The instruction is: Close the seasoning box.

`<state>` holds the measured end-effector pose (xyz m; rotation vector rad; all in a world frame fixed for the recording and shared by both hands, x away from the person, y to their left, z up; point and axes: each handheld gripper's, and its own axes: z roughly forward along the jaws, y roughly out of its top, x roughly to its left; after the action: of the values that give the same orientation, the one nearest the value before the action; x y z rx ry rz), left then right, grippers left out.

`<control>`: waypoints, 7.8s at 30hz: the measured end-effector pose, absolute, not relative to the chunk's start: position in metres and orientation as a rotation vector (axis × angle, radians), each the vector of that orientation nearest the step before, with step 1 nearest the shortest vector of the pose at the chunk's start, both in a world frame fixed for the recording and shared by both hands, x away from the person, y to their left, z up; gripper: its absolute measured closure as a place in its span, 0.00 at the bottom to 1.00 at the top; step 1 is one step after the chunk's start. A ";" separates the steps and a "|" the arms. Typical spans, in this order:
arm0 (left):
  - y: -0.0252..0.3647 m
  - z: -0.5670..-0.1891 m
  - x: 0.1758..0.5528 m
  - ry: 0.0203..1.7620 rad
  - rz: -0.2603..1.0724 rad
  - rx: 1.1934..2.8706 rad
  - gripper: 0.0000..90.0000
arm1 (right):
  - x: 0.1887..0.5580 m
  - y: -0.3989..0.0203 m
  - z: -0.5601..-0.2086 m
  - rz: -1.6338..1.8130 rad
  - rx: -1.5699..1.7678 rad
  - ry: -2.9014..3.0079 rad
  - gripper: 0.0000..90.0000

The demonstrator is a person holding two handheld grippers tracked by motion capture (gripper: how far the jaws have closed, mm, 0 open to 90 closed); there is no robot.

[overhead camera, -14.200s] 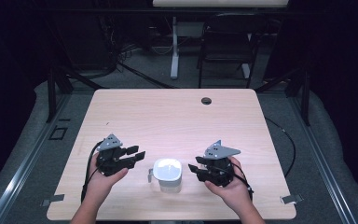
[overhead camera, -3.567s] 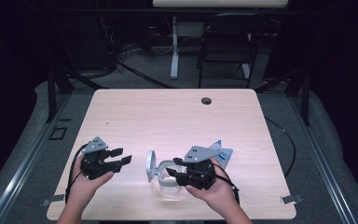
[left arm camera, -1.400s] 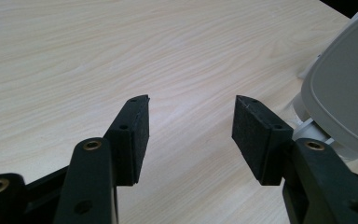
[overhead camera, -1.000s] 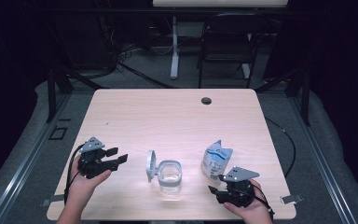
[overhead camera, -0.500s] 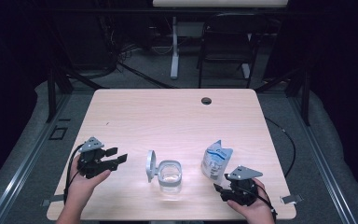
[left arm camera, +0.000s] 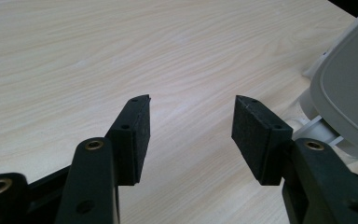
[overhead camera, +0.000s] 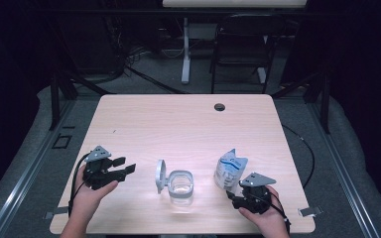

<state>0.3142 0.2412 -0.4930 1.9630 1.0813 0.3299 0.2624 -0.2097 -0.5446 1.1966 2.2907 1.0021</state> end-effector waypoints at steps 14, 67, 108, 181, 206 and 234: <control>0.242 -0.495 0.315 1.093 0.330 1.960 0.53 | 0.279 -0.200 -0.548 1.014 1.223 2.267 0.42; 0.244 -0.501 0.317 1.113 0.335 1.963 0.53 | 0.289 -0.188 -0.579 1.111 1.201 2.099 0.41; 0.246 -0.504 0.319 1.130 0.334 1.959 0.53 | 0.291 -0.185 -0.585 1.111 1.183 2.064 0.43; 0.250 -0.508 0.320 1.153 0.331 1.954 0.53 | 0.292 -0.181 -0.552 0.960 0.905 2.160 0.47; 0.251 -0.509 0.320 1.158 0.330 1.956 0.53 | 0.287 -0.161 -0.530 0.765 0.651 2.071 0.47; 0.252 -0.510 0.321 1.162 0.327 1.953 0.53 | 0.283 -0.145 -0.522 0.563 0.388 1.998 0.47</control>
<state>0.3205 0.2521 -0.5097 1.9530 1.1621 0.3269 0.2829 -0.1447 -0.5218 0.3882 1.9981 0.5626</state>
